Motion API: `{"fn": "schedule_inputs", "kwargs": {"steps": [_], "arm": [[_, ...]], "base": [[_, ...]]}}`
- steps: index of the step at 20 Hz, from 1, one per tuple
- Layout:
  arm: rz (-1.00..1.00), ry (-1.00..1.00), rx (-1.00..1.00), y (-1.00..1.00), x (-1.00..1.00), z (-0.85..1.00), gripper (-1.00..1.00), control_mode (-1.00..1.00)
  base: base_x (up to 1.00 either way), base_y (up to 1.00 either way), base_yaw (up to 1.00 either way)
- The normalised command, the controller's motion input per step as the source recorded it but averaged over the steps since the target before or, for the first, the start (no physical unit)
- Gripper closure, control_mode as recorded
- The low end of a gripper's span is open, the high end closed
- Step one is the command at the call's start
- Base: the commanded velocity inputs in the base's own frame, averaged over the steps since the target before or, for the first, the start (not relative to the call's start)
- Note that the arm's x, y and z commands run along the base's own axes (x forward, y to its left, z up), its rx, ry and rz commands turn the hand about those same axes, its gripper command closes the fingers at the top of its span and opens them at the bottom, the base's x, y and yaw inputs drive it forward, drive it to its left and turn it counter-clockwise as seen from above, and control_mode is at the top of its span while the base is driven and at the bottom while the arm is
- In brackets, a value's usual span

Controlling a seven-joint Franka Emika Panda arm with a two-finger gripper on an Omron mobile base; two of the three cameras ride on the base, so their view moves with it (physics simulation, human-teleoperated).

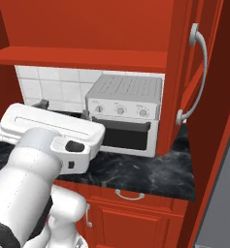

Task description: Close all open cabinet doors.

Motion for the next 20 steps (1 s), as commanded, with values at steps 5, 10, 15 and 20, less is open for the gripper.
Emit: {"fn": "schedule_inputs", "kwargs": {"steps": [5,10,15,20], "arm": [[-0.03,-0.2,0.02,-0.04,-0.41,-0.02,-1.0,-1.0],[-0.01,-0.12,0.04,-0.53,-0.3,-0.13,-1.0,-1.0],[0.0,-0.05,0.05,-0.73,-0.27,-0.16,-1.0,-1.0],[0.0,-0.01,0.06,-0.77,-0.08,-0.11,-1.0,-1.0]], "base": [[0.0,0.0,0.0],[0.0,0.0,0.0],[0.0,0.0,0.0],[0.0,0.0,0.0]]}}
